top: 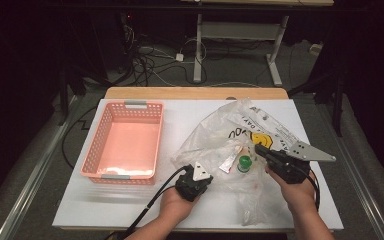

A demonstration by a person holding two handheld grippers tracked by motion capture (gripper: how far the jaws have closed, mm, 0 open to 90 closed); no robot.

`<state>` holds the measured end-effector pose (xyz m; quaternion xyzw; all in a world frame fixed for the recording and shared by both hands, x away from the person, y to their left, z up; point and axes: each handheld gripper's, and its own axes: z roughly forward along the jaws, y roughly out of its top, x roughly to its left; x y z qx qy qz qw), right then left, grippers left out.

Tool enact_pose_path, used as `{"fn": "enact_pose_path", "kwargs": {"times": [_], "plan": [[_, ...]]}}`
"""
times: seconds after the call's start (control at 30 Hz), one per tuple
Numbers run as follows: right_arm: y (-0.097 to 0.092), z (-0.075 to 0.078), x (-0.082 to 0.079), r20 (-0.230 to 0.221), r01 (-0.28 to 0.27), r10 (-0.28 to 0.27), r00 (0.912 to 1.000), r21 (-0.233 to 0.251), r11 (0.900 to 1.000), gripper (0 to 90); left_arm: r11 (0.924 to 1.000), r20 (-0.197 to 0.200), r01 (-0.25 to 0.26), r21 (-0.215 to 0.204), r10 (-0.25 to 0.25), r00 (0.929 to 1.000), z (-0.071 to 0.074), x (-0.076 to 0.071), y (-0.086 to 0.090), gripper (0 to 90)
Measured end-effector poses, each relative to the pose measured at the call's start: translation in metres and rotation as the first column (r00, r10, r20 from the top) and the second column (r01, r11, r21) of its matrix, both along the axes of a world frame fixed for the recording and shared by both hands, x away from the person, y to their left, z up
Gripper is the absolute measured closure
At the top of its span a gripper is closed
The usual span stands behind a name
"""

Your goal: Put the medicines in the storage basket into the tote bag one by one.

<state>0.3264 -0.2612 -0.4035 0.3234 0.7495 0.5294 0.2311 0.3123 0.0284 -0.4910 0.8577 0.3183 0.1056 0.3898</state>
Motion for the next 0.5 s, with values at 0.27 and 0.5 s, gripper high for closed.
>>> {"fn": "enact_pose_path", "kwargs": {"times": [0.27,0.5], "plan": [[0.004,0.002,0.004,0.008,-0.005,0.005,1.0000,0.009,0.9999,90.0,0.9924,0.061,-0.043,-0.115,0.051,0.9968,0.002,-0.007,0.012,88.6],[0.006,0.002,0.006,0.015,-0.007,0.007,0.9999,0.024,0.9997,90.0,0.9748,0.107,-0.066,-0.213,0.090,0.9902,0.006,-0.013,0.021,88.6]]}}
